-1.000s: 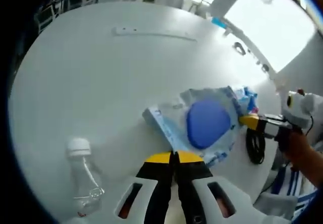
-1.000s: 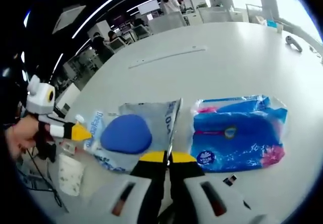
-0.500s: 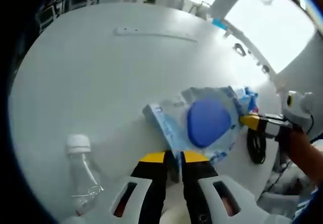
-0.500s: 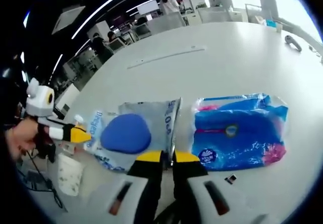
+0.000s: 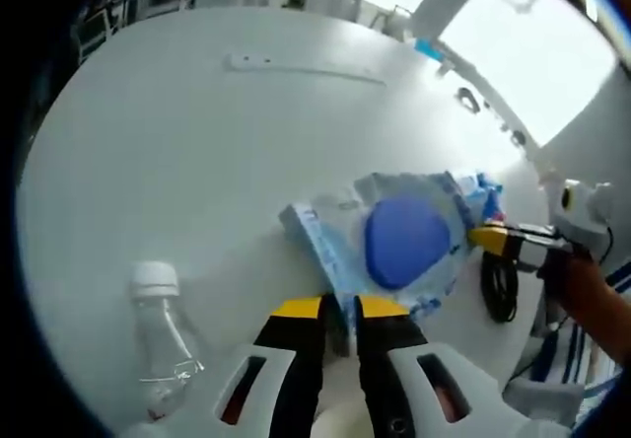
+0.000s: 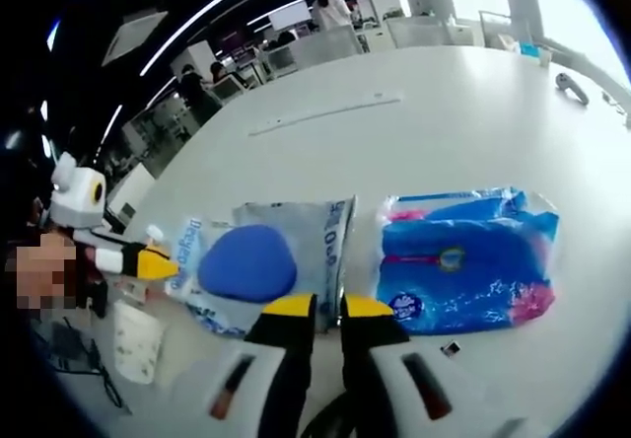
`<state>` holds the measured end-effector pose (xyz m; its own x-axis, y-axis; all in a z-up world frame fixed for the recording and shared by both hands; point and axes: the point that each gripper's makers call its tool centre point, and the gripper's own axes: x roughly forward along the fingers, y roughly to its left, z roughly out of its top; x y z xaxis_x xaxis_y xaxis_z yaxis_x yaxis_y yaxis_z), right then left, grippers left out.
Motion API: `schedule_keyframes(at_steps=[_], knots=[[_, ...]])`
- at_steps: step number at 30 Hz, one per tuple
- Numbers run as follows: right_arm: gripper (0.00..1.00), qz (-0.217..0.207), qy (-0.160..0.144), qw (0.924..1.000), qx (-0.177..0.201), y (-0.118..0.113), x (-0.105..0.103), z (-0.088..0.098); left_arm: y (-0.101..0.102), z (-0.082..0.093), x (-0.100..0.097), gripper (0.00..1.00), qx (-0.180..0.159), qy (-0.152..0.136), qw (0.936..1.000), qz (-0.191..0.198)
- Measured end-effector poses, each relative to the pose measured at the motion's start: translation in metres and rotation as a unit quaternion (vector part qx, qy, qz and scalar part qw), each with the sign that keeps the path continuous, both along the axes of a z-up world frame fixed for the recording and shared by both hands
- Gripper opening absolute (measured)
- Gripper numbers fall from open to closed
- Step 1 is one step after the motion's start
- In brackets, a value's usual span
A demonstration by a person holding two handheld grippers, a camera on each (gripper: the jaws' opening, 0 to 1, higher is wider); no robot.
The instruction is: Arrange the tabletop items into an orderly group along one side of the table until the central work area is clear of visible clutter.
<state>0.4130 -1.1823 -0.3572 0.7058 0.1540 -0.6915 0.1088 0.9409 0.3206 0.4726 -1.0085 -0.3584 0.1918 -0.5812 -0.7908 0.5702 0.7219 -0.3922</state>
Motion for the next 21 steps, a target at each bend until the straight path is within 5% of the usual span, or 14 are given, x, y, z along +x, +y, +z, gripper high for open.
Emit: schedule_keyframes(at_steps=[21], knots=[[0.12, -0.007, -0.007, 0.9999, -0.008, -0.0015, -0.0029, 0.0072, 0.0034, 0.0092, 0.0030, 0.15, -0.006, -0.014, 0.9999, 0.004]])
